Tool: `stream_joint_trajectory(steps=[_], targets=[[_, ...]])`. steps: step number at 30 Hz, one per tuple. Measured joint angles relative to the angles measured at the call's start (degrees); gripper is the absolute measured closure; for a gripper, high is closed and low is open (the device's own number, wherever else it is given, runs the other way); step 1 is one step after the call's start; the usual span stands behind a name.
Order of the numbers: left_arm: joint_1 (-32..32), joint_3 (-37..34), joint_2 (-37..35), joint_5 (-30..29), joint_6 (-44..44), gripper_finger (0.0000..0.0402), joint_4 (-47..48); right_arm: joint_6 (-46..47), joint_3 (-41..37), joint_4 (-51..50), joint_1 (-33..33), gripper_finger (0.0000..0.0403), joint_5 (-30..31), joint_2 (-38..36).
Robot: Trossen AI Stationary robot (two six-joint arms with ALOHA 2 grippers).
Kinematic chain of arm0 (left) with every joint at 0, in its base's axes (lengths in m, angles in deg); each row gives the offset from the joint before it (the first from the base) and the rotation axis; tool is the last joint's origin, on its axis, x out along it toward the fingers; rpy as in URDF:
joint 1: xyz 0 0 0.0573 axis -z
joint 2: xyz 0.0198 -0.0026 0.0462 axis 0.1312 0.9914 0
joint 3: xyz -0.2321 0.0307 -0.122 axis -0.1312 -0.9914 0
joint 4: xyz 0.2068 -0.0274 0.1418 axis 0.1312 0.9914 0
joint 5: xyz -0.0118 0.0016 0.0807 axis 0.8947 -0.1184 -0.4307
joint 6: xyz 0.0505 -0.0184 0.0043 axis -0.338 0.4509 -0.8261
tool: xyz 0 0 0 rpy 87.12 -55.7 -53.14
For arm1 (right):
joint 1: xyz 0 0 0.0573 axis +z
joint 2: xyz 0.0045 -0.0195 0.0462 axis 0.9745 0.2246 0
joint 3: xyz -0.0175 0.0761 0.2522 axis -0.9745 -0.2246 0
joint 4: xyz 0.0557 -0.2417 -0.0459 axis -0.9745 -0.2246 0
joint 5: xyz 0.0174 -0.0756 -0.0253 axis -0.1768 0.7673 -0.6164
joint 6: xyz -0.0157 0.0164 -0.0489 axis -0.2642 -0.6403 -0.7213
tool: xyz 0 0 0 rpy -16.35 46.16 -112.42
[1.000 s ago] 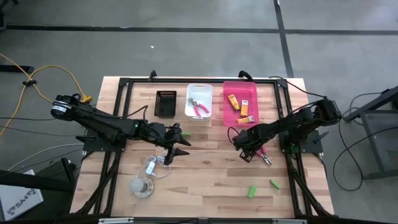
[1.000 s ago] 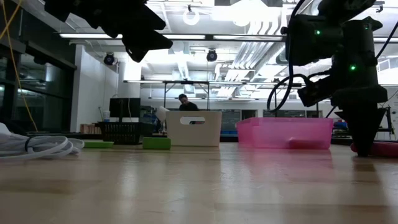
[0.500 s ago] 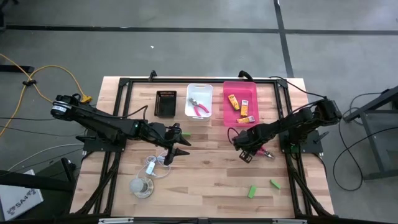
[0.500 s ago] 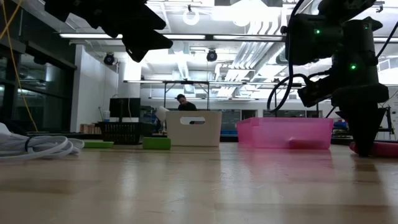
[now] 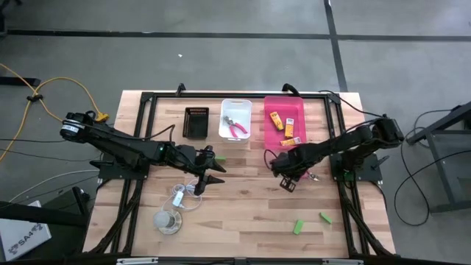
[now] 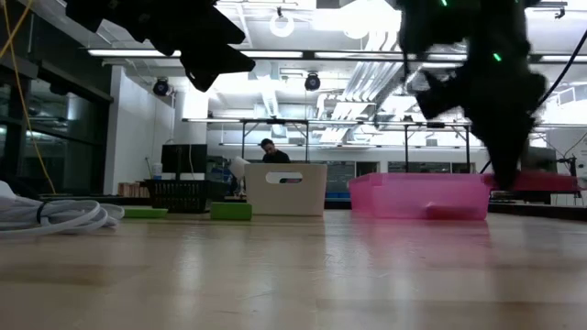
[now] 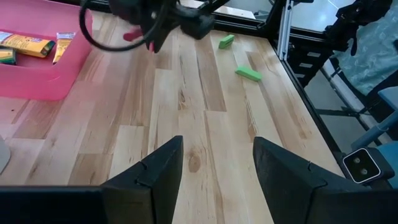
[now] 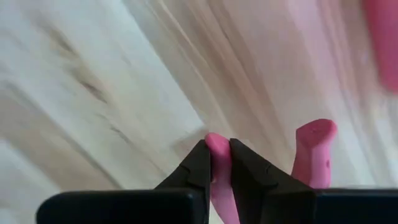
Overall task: Pick & Place School Supplies
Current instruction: Put the pink hole puncher into the white bin
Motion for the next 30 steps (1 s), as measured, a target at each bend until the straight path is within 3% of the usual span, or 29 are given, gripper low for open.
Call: stream_joint_trajectory(steps=[8,15,23,30], targets=[[0.0,0.0,0.0,0.0,0.0,0.0214,0.0,-7.3,13.6,1.1,-2.0,0.0371,0.4,0.0],[0.0,0.0,0.0,0.1,0.0,0.0214,0.0,-14.1,21.2,11.1,-7.0,0.0372,1.0,-0.1],[0.0,0.0,0.0,0.1,0.0,0.0214,0.0,-17.4,22.0,28.8,-18.7,0.0372,-12.4,-0.1],[0.0,0.0,0.0,0.3,0.0,0.0214,0.0,-17.7,22.0,41.0,-27.9,0.0372,-20.6,0.3]])
